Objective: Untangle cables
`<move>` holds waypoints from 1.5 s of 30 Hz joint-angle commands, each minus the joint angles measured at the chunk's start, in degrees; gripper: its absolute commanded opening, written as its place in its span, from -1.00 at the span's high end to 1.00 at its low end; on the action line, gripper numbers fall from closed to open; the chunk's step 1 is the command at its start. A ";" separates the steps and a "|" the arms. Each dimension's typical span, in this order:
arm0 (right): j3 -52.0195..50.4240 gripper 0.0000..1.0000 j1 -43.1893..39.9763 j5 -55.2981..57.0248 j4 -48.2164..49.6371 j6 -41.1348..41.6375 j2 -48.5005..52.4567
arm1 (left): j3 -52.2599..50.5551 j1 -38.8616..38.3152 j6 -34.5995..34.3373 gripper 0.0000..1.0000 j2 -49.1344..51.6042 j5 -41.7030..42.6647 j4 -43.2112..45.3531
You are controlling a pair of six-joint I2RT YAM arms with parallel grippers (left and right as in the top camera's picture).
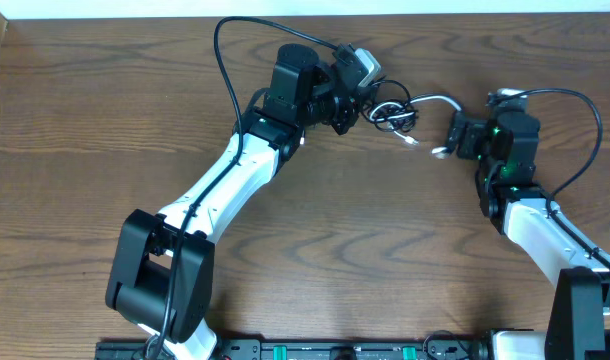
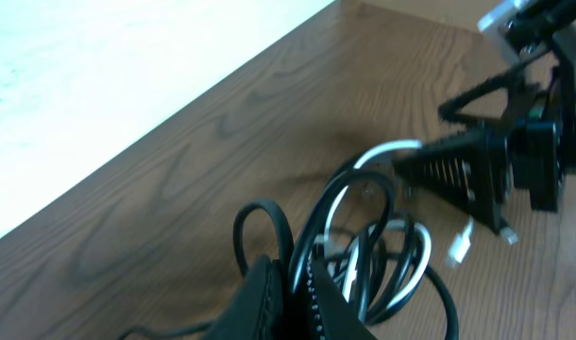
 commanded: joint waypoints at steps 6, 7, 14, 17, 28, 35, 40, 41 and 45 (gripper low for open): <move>-0.02 -0.99 -0.35 -24.59 -1.22 1.99 0.22 | 1.46 0.31 0.13 0.85 -2.14 -0.13 0.15; -0.02 -0.99 -0.35 -26.93 -1.14 2.01 0.22 | 1.46 0.31 0.13 0.85 -2.14 -0.13 0.15; 0.00 -0.99 -0.37 -34.51 0.37 1.95 0.20 | 1.46 0.31 0.13 0.85 -2.16 -0.31 0.15; 0.00 -0.99 -0.37 -36.35 3.41 4.11 0.20 | 1.46 0.31 0.11 0.85 -2.14 -0.28 0.13; -0.02 -0.99 -0.35 -36.30 8.28 45.42 0.20 | 1.46 0.31 -1.18 0.85 -2.14 0.07 0.04; -0.02 -0.98 -0.35 -39.19 9.42 57.68 0.20 | 1.46 0.31 -0.68 0.85 -2.14 6.69 1.09; 0.00 -0.99 -0.35 -44.68 14.10 64.87 0.20 | 1.46 0.31 -0.48 0.85 -2.16 7.28 1.07; 0.00 -0.98 -0.33 -45.29 14.62 65.61 0.20 | 1.46 0.31 -0.48 0.85 -2.14 7.28 1.07; -0.02 -0.98 -0.33 -48.35 14.73 68.65 0.20 | 1.46 0.31 -0.52 0.85 -2.14 7.23 1.46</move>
